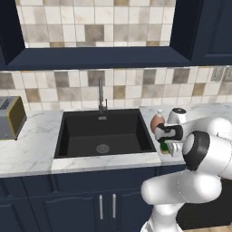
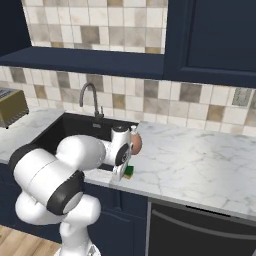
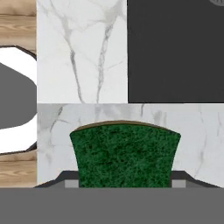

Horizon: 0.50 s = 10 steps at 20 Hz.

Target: Restock the sink supplies by placing the sponge and soap dispenser on the counter and next to the sink. Make sure the soap dispenser is upright.

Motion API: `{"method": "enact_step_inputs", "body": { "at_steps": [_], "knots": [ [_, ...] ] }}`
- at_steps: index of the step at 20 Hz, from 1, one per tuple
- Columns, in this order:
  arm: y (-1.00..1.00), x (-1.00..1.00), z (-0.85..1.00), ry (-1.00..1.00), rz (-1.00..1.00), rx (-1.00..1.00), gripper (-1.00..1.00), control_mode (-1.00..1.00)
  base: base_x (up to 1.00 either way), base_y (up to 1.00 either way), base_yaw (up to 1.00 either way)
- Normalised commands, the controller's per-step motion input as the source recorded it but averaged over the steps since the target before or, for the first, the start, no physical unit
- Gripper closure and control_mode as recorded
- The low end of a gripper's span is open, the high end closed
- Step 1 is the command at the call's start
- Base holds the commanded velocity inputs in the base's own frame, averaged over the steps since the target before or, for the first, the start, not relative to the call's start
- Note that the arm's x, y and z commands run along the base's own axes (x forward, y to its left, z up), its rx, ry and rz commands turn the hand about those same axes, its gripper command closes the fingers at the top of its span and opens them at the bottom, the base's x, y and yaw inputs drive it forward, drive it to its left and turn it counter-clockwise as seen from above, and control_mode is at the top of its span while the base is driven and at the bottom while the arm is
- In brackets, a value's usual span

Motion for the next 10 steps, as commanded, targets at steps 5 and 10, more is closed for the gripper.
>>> {"method": "enact_step_inputs", "body": {
  "at_steps": [5,10],
  "knots": [
    [0.08,0.27,-0.16,0.00,0.00,0.00,-1.00,-1.00,0.00,0.00,0.00],
    [0.00,0.01,0.00,-0.01,0.01,0.00,-1.00,-1.00,0.00,0.00,0.00]
  ]
}}
